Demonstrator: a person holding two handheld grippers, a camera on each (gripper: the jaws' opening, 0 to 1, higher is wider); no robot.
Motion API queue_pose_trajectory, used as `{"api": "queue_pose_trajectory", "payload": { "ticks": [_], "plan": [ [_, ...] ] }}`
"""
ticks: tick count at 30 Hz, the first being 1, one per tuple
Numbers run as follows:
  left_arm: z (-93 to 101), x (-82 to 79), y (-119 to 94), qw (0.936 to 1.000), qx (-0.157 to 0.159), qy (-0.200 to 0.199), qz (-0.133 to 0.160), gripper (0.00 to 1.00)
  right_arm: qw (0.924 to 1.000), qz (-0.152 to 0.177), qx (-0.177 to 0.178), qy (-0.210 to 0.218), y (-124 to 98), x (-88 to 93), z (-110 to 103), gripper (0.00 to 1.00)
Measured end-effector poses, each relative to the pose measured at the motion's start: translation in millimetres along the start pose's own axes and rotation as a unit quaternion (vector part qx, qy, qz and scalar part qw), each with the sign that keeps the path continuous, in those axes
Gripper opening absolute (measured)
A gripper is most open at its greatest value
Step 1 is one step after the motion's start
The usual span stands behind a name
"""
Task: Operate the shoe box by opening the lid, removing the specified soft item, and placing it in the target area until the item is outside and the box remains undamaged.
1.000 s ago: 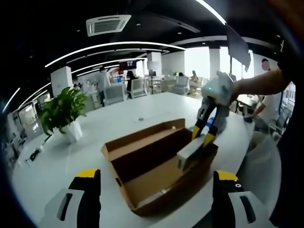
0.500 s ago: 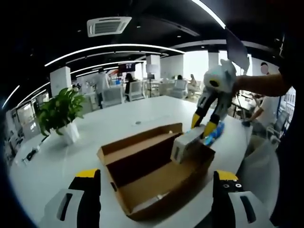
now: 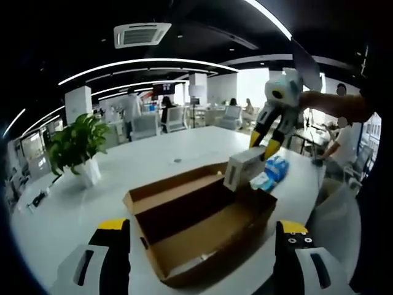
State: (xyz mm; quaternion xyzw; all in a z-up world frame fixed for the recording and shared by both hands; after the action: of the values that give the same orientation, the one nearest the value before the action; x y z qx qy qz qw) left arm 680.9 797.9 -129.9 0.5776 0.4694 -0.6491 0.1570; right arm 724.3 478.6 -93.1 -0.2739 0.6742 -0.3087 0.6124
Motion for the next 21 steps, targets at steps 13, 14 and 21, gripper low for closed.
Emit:
{"api": "queue_pose_trajectory", "payload": {
  "ticks": [13, 14, 21],
  "plan": [
    [11.7, -3.6, 4, 1.0000, 0.006, 0.005, -0.003, 1.00, 0.9998, 0.001, 0.020, 0.002, -40, 23.4, 2, 0.16],
    [12.8, -4.4, 5, 1.0000, 0.007, 0.005, -0.002, 1.00, 0.9997, 0.001, 0.023, 0.002, -44, 25.9, 3, 0.16],
    [13.1, -6.2, 7, 0.9999, 0.010, 0.004, 0.002, 1.00, 0.9994, -0.005, 0.034, 0.008, -60, 39.0, 3, 0.16]
  ]
}}
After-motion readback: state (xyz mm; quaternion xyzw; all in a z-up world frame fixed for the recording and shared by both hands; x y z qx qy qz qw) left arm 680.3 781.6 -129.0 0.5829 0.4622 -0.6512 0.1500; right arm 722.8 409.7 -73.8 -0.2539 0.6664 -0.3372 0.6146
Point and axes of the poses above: the point that each gripper's makers call its tool centre point, and the gripper's own axes: y roughly forward along the fingers, z roughly to its right, x roughly out of its underside, the point moved 10 cm from there along -y, roughly backward along the fingers, and after that the axes turned 14 degrees about -x, right-handed, at the moved point
